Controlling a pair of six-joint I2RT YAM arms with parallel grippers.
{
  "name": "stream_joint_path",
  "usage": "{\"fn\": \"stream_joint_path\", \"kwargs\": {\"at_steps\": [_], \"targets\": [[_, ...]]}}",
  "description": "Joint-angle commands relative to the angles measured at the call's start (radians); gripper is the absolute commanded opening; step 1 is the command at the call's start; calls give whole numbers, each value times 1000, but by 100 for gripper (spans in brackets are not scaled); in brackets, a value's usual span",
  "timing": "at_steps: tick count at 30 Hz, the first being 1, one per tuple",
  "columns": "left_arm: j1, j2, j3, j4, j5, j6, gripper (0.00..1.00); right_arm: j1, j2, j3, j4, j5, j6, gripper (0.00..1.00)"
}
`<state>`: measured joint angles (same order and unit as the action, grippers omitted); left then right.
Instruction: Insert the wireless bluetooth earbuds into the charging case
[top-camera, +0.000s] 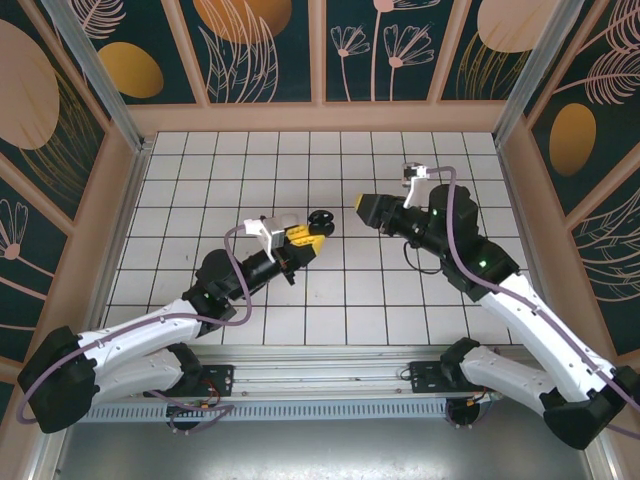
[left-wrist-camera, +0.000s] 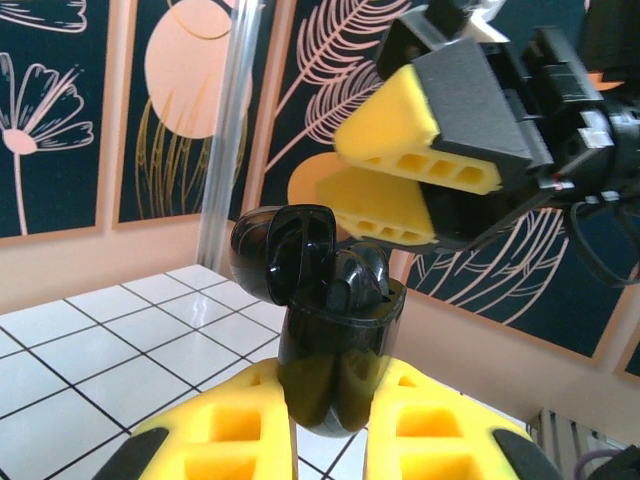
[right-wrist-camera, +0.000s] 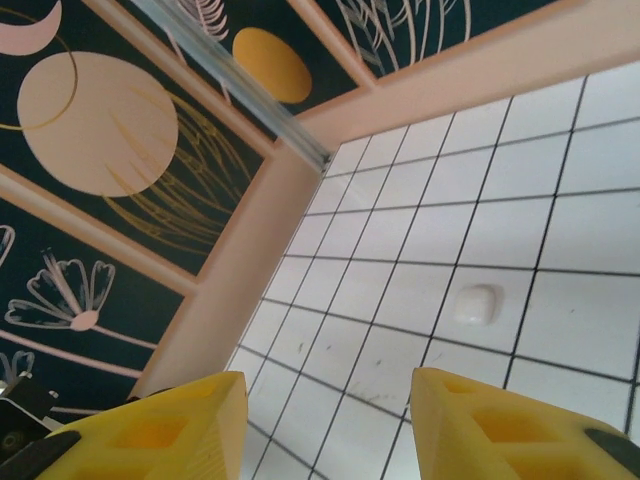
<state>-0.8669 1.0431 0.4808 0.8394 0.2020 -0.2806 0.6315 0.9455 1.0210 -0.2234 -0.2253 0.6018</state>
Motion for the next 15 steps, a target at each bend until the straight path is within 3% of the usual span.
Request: {"fn": "stream_joint_path", "kwargs": {"at_steps": [1,8,15], "targets": [[-3,10,37,2,68,23,3,-16,32,-7,79,-162,51,47],[-3,49,62,-12,103,25,4,-15,106,-33,183,-351,90,47],[-3,71,98,-48,102,48,4,-16,166,-42,239,-569,116,39]]}}
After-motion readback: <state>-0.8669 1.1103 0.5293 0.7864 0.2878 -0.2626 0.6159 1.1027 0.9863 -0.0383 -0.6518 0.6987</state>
